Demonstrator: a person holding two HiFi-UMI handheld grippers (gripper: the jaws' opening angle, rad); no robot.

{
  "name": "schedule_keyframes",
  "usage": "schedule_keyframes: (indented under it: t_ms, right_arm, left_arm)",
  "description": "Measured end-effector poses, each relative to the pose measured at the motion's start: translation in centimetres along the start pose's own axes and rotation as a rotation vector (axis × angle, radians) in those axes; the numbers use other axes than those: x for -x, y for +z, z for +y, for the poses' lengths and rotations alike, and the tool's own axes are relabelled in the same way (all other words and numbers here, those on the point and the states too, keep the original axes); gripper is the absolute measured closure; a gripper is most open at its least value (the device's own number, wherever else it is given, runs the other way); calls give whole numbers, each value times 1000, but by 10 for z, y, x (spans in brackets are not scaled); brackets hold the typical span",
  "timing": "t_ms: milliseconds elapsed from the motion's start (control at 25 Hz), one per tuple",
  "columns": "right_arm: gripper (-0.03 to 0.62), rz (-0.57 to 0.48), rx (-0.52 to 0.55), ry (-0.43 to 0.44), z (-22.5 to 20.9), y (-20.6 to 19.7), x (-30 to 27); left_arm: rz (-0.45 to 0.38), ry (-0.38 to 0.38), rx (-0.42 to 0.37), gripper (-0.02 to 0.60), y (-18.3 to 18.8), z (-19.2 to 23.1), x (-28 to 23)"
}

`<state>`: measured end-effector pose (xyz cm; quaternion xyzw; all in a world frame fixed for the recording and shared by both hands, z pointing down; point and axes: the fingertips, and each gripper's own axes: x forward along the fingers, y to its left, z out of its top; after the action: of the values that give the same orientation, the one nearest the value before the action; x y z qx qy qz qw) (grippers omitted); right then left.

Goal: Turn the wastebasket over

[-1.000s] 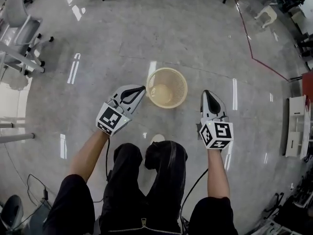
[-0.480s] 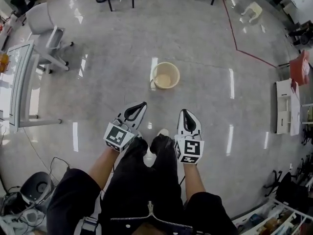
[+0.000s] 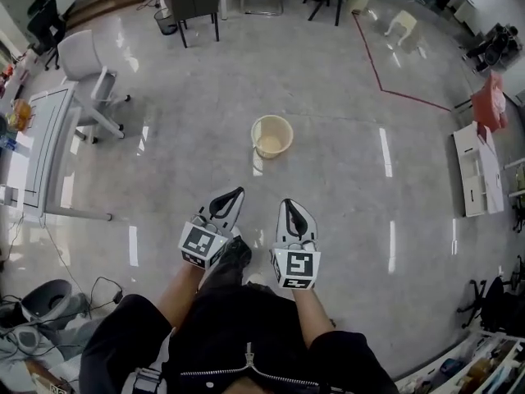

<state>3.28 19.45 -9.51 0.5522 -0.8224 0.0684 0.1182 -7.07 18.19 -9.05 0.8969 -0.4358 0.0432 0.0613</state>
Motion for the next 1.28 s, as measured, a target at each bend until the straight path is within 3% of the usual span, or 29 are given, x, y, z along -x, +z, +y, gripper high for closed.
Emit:
schedule_keyframes:
  t_ms: [200,480,840,1280]
  right_arm:
    - [583,7,-37,20,18,-21,80]
    - [585,14,-44,6,-1,-37,153]
    - [585,13,-81,12,-10,-31,180]
    - [586,4,-59,40,13,-31,170]
  left_arm:
    - [17,14,29,575,-3,-71,55]
    - [8,35,69,575,-10,-149,78]
    - [42,50,65,575,-4,-173,94]
    - [33,76,51,575,-6,-158,108]
